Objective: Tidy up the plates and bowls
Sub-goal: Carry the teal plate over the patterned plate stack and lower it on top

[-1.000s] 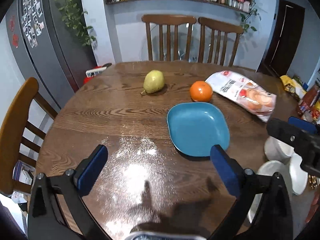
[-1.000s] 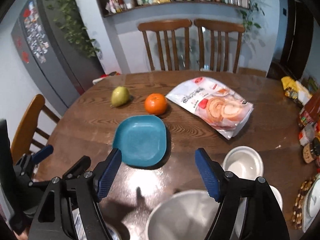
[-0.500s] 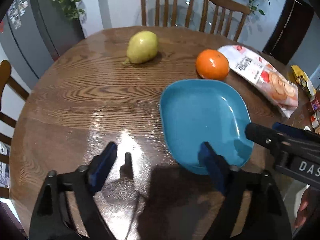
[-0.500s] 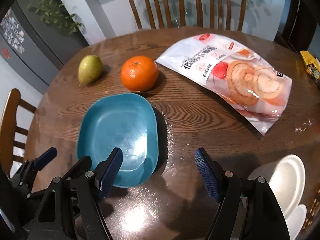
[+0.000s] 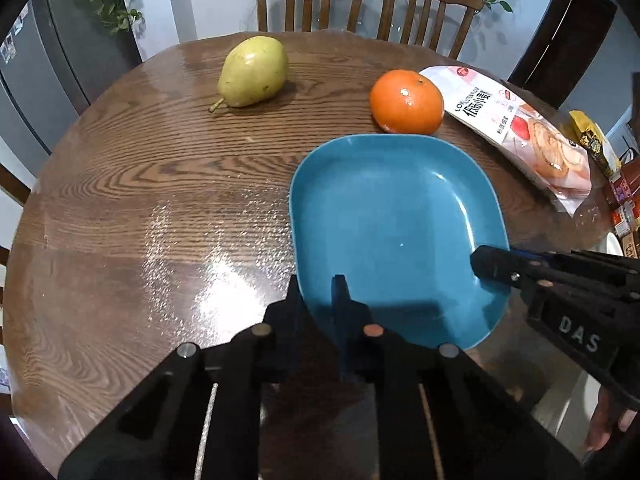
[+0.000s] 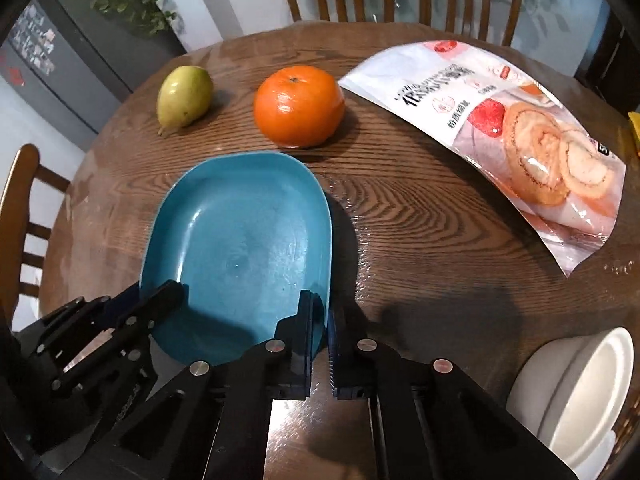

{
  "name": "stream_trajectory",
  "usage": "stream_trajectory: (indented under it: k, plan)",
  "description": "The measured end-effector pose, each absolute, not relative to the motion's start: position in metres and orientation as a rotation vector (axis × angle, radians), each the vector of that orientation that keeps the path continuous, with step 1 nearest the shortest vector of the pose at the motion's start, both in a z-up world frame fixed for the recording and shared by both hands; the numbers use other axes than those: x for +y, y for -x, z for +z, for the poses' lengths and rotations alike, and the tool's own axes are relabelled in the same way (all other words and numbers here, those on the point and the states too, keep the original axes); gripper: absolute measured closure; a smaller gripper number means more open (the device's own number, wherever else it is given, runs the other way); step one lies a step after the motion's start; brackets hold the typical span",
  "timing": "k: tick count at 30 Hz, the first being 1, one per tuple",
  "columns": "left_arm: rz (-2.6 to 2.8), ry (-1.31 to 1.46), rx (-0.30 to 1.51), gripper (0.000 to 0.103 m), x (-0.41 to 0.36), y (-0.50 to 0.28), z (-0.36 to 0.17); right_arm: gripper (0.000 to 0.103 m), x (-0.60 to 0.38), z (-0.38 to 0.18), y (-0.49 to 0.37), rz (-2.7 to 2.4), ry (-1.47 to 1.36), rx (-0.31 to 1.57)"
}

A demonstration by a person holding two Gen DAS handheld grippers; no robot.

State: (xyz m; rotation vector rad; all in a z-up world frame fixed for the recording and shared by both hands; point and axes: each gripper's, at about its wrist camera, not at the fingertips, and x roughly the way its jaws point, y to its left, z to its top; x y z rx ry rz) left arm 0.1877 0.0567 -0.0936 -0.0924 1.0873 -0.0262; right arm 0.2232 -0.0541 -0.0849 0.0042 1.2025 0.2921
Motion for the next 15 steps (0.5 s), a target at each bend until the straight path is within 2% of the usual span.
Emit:
stream_trajectory:
  k: [15]
  plan:
    - [-0.018, -0.018, 0.901, 0.092, 0.058, -0.099, -0.029, 0.096, -0.061, -0.027, -0.135, 0.408, -0.049, 1.045]
